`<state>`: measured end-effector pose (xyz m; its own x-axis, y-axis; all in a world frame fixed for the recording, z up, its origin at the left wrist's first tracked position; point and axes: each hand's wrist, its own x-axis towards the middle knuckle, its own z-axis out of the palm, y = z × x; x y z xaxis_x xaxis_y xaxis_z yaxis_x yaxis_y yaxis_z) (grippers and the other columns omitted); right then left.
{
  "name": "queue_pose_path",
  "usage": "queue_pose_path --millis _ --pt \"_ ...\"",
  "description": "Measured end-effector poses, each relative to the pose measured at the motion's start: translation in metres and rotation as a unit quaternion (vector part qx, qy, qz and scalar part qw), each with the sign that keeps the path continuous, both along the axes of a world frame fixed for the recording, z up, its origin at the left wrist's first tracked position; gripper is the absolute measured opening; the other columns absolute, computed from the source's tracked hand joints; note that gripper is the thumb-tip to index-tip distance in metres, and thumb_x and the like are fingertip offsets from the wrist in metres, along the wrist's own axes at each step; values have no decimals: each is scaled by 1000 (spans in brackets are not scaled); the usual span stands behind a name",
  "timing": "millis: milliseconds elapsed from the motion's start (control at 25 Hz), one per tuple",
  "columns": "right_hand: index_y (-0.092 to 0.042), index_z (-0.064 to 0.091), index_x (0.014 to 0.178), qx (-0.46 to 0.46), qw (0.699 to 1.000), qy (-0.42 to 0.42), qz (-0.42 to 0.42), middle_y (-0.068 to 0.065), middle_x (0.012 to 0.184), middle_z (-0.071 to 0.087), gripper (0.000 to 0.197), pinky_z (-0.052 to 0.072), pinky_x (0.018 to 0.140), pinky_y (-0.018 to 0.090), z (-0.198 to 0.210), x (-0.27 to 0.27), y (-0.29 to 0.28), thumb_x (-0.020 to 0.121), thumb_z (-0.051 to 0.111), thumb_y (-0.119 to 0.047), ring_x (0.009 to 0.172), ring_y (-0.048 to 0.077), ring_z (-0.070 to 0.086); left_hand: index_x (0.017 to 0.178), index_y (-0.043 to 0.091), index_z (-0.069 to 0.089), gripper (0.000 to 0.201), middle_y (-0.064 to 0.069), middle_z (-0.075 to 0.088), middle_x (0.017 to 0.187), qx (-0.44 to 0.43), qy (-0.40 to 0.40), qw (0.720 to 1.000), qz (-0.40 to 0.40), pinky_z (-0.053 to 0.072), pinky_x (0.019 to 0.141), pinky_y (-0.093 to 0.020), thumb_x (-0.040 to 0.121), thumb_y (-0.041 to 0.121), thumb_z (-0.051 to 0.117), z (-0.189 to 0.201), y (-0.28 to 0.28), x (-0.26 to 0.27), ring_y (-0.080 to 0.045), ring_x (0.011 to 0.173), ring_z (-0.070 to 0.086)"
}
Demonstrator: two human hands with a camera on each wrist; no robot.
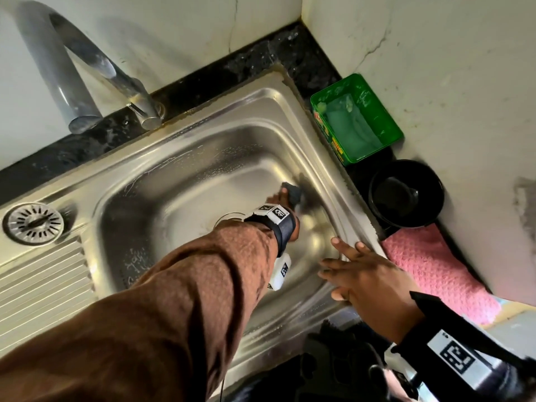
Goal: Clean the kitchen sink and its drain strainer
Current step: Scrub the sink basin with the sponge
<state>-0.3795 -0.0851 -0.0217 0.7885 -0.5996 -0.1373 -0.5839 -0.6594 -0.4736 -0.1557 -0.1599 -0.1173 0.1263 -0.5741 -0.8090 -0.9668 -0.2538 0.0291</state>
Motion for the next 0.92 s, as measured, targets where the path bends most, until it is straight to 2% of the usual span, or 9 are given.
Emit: queue_pose_path --millis 80,160,200,280,360,440,640,760,920 --pt "-29 79 99 -12 1000 -10 7 -14 115 72 37 24 110 28 -2 1 -2 62 83 -31 127 17 56 155 8 -9 100 -10 0 164 -57 -2 993 105 11 121 -32 83 25 59 10 -6 30 -27 150 11" --pt "-30 79 99 -5 1000 6 12 -15 115 72 36 20 112 27 -5 0 -3 63 80 -34 128 16 54 154 4 19 73 -12 32 155 -65 -48 988 135 31 111 -27 92 16 56 15 -4 70 -28 140 36" --pt "-30 78 100 2 1000 15 15 -15 117 71 35 20 113 28 -7 -1 -4 65 82 -34 130 16 52 146 0 35 57 -15 45 145 -24 -64 989 131 42 97 -19 94 12 54 15 0 89 -30 131 47" --pt "-33 77 103 -1 999 20 29 -14 119 70 26 21 112 32 -14 -5 -5 81 68 -45 132 17 49 139 -8 44 44 -21 46 143 54 -75 988 125 40 68 -4 98 8 49 13 16 121 -33 130 47" --pt "-34 76 104 -5 999 13 46 -14 120 70 47 20 113 30 -19 -6 -7 96 37 -58 133 19 48 144 -8 36 53 -21 36 152 81 -96 980 155 40 89 -8 98 15 51 19 38 143 -32 138 40" --pt "-34 77 102 -8 999 -8 43 -14 119 70 56 14 114 26 -23 -6 -9 97 28 -60 135 17 44 150 -4 23 68 -18 29 156 77 -131 971 187 32 112 -27 95 20 54 19 63 158 -30 141 36" --pt "-34 77 102 -19 999 -3 40 -15 120 70 37 11 115 23 -18 -3 -10 81 53 -52 147 0 13 152 7 -18 108 -20 -8 162 -11 -101 938 333 17 121 -43 87 34 64 -7 80 166 -36 150 6" --pt "-34 77 104 -3 1000 14 26 -19 122 68 40 15 115 23 -8 -4 -6 66 87 -34 140 4 33 147 5 -27 106 -21 -37 152 -39 -66 962 261 3 123 -43 92 38 58 -15 55 146 -36 148 -18" --pt "-38 73 112 27 999 39 -6 -28 129 60 41 15 119 23 3 -2 -2 73 82 -28 144 -2 27 155 11 -10 102 -16 -26 159 -119 29 989 87 12 122 -45 85 46 57 -25 15 96 -34 150 -4"
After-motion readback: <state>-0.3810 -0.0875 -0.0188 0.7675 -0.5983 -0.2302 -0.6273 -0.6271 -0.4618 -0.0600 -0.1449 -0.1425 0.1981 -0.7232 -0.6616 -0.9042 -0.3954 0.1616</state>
